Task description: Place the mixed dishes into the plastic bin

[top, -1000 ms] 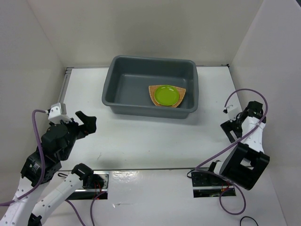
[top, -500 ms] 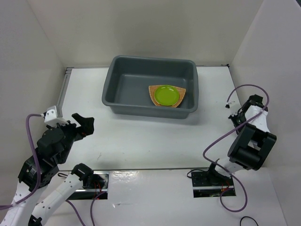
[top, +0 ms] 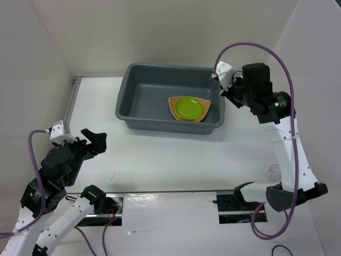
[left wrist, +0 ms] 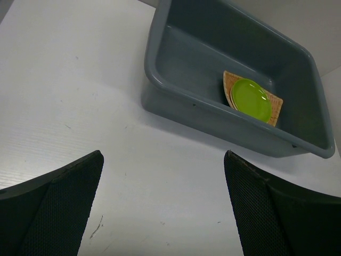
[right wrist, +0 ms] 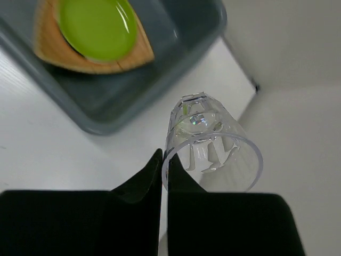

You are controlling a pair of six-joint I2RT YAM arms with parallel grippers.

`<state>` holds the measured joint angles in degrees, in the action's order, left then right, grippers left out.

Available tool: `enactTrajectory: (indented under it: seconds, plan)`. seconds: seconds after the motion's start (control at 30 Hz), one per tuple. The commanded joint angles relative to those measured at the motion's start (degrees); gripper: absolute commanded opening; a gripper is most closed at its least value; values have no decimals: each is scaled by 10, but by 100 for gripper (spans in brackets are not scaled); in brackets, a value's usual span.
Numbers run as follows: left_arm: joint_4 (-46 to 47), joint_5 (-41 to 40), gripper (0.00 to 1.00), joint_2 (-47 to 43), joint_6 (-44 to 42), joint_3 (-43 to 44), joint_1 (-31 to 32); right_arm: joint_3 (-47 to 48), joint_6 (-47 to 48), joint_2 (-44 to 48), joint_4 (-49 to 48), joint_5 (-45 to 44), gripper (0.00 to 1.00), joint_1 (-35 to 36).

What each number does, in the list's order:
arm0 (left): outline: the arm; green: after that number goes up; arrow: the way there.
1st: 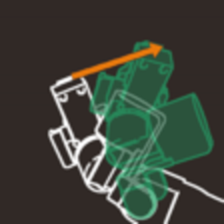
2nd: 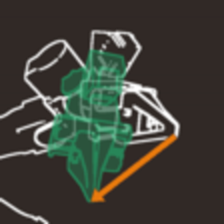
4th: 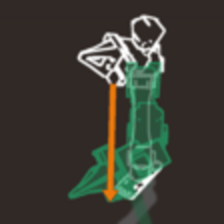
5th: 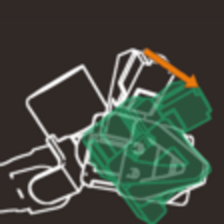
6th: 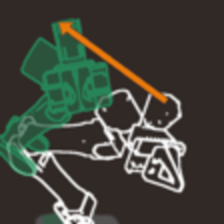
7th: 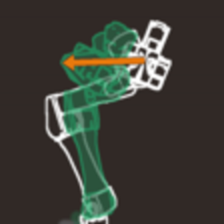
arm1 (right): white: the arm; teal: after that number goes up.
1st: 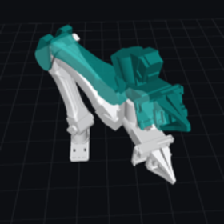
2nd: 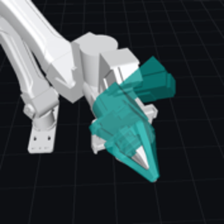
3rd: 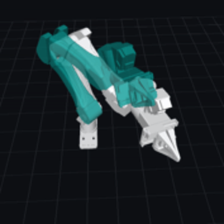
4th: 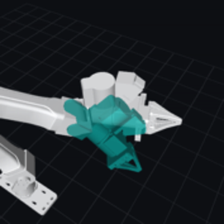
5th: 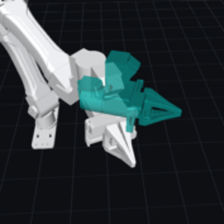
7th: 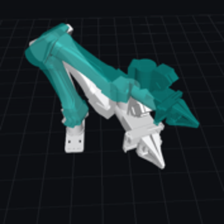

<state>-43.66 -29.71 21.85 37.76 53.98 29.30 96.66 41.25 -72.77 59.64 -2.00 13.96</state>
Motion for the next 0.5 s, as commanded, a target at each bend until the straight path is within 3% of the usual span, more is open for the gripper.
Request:
enactTrajectory:
  seconds: [0.0,0.1,0.23,0.33,0.47]
  plan:
    - [34,9,100,-5,-9,-1,0,165,-72,-72,84,-51,0,88]
    - [39,19,100,-5,-15,-1,0,330,-79,-174,147,-39,0,146]
    - [39,19,100,-5,-15,-1,0,406,-40,-249,147,-96,0,250]
    - [39,14,100,-21,-15,-6,0,490,-63,-341,147,-88,0,287]
    - [39,14,100,-28,-15,-6,0,672,-89,-481,147,-53,0,304]
